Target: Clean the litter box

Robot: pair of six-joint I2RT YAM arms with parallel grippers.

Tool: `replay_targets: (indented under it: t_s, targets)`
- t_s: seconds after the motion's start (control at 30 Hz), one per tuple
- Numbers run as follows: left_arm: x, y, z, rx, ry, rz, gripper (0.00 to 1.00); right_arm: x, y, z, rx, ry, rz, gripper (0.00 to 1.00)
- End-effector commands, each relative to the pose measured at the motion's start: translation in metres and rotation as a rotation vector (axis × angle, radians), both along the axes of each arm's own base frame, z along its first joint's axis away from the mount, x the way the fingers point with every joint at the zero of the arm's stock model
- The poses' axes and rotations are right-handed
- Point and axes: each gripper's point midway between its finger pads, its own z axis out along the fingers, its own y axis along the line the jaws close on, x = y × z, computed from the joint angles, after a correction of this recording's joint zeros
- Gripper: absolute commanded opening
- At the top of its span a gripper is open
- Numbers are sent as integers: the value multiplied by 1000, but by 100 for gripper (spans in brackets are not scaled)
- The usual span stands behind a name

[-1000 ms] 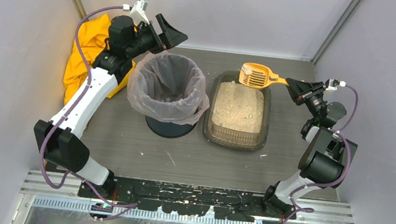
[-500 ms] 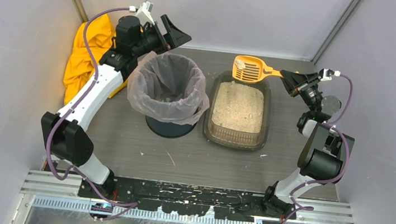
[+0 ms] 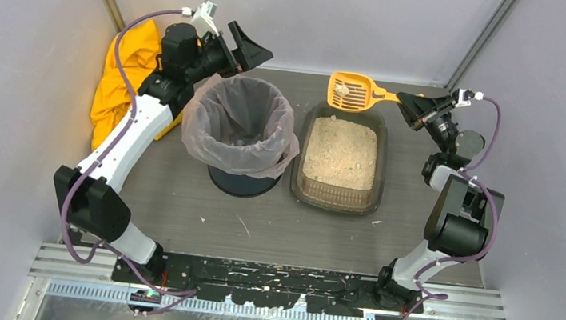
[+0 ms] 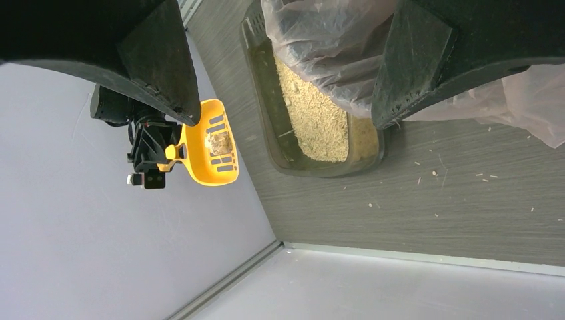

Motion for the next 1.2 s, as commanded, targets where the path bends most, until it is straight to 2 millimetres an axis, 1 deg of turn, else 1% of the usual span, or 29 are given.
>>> replay_targets:
  t_s: [0.0,0.1,0.13,0.2,0.23,0.3,0.33,0.37,0.4,0.43,0.47,0.53,0.6,0.67,0.73,0.8,0.9,0.93,0.97,1.0,1.1,1.17]
  targets:
    - [-18,4,27,0,-91,-13,99,-10,8,38,-47,-131,7,1]
    - [-22,7,28,6,-94,-7,99,-13,-16,39,-11,-128,-71,1]
    - [-24,8,28,12,-99,-6,100,-14,-17,38,-22,-125,-59,1]
    - [-27,10,25,29,-94,-4,100,-14,-1,38,-29,-124,-8,1]
    - [-28,10,24,37,-95,-4,100,-14,1,39,-18,-126,-11,1]
    - [-29,12,23,42,-92,0,100,-14,-5,40,-6,-125,-45,1]
    - [-31,13,24,41,-94,0,100,-12,-2,40,-16,-113,-42,1]
    - [-33,13,24,42,-96,0,100,-9,12,36,-56,-93,-10,1]
    - [-33,13,23,46,-93,-2,100,-7,33,33,-106,-77,33,1]
    - [-33,13,21,50,-89,-5,100,-6,46,29,-157,-59,39,1]
    - [-34,13,20,53,-88,-4,100,-8,50,33,-197,-64,17,1]
    - [-36,14,21,52,-92,-2,100,-7,46,31,-238,-48,-13,1]
    - [-40,16,20,60,-94,-1,100,-8,48,36,-231,-48,19,1]
    - [-41,18,16,79,-89,2,100,-9,53,49,-188,-77,47,1]
    - [-44,20,14,81,-87,8,100,-12,65,65,-161,-114,77,1]
    - [-46,21,13,81,-87,12,100,-13,82,77,-173,-141,98,1]
    - [-48,24,13,94,-90,19,100,-13,116,84,-242,-129,147,1]
    - [-48,25,13,98,-91,24,100,-13,128,85,-267,-129,166,1]
    - [-48,26,13,100,-93,31,100,-12,135,85,-285,-130,176,1]
    - [-48,27,14,101,-95,37,100,-14,152,87,-291,-138,210,1]
    - [-49,31,19,97,-103,53,100,-13,180,90,-293,-144,265,1]
    - [-51,36,25,90,-112,65,99,-14,197,91,-324,-150,286,1]
